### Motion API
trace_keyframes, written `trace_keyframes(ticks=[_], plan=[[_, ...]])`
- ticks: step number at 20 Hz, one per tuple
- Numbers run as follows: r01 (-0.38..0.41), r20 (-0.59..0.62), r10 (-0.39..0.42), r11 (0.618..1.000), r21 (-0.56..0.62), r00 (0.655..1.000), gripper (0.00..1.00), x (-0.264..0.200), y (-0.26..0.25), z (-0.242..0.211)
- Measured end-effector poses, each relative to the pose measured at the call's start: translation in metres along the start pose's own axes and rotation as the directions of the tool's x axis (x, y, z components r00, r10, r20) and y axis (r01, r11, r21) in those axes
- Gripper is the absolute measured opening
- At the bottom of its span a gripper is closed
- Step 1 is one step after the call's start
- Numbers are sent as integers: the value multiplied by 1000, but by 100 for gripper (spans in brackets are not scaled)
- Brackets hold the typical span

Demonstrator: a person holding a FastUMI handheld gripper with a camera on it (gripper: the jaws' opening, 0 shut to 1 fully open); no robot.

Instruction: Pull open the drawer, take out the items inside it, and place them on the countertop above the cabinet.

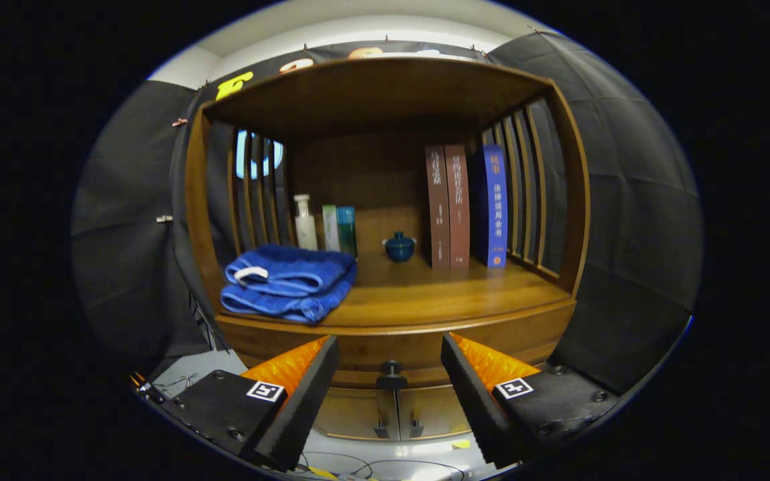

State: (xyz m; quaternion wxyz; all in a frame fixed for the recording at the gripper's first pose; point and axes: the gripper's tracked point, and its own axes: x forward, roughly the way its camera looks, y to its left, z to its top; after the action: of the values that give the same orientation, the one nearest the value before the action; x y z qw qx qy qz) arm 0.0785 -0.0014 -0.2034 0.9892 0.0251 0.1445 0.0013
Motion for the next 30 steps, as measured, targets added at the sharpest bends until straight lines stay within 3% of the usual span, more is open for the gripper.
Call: trace_keyframes(ticks=[8,9,12,18,20,23,24,27,29,30], plan=[[26,-116,-23,999,26,993,97,58,-8,-64],[30,-119,-26,999,27,993,94,65,-8,-68],[46,-158,-41,998,32,987,70,76,-10,-82],[46,-227,-45,999,-1,973,64,86,-8,-105],[49,-223,-46,999,9,974,47,86,-6,-104],[48,-216,-50,999,-14,975,47,84,-7,-101],[46,-225,-51,999,-26,973,36,86,-7,-106],[47,-242,-57,998,-46,969,36,87,-9,-108],[39,-245,-55,997,-68,968,23,78,-7,-107],[35,-244,-52,997,-73,968,23,75,-6,-108]])
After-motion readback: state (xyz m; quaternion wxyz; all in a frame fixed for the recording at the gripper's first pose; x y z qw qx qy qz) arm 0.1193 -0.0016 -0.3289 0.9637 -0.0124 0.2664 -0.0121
